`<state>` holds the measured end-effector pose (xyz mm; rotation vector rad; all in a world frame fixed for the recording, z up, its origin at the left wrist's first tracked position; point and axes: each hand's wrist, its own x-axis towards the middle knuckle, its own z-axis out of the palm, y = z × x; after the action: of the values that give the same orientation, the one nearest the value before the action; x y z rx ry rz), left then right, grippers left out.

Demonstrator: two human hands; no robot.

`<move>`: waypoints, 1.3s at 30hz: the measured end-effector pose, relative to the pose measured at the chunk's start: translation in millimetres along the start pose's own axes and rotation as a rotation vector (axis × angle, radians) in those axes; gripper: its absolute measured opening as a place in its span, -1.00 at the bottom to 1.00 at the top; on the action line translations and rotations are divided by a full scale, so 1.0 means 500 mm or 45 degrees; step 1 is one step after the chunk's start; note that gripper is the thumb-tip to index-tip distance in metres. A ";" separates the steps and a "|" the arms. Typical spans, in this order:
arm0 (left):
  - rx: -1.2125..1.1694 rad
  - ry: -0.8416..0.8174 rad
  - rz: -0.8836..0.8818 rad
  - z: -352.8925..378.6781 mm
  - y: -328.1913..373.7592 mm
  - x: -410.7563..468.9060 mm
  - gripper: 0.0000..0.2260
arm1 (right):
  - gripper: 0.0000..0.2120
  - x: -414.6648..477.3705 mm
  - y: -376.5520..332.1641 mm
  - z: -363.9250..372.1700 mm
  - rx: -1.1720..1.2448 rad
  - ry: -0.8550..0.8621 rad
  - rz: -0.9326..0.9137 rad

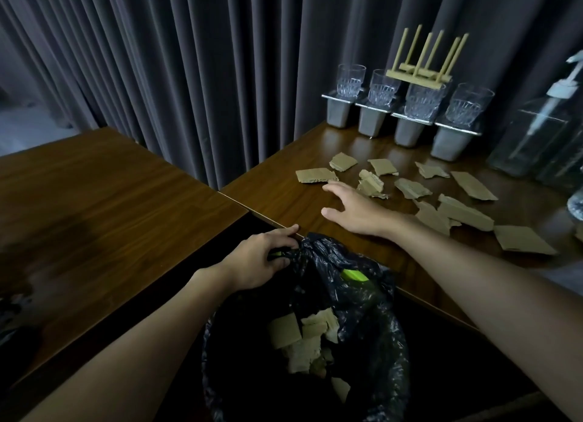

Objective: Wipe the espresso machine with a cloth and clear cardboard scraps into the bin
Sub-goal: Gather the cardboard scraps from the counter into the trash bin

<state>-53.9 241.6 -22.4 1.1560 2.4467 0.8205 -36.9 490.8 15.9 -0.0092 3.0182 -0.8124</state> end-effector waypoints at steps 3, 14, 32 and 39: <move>0.001 0.013 -0.001 0.001 0.000 0.000 -0.69 | -0.38 0.052 0.006 0.004 -0.083 -0.019 0.085; 0.018 0.057 0.007 0.005 -0.007 0.001 -0.70 | -0.54 0.127 0.009 0.026 -0.396 0.054 0.132; 0.026 0.021 -0.002 0.006 0.019 0.002 -0.71 | -0.59 0.049 0.041 0.000 0.244 0.117 0.241; 0.015 0.065 0.045 0.020 0.044 -0.001 -0.70 | -0.91 -0.035 0.033 -0.070 0.640 0.228 0.196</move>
<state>-35.3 255.9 -16.9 1.1997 2.4824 0.8569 -20.1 522.7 37.9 0.3110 2.8214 -1.5948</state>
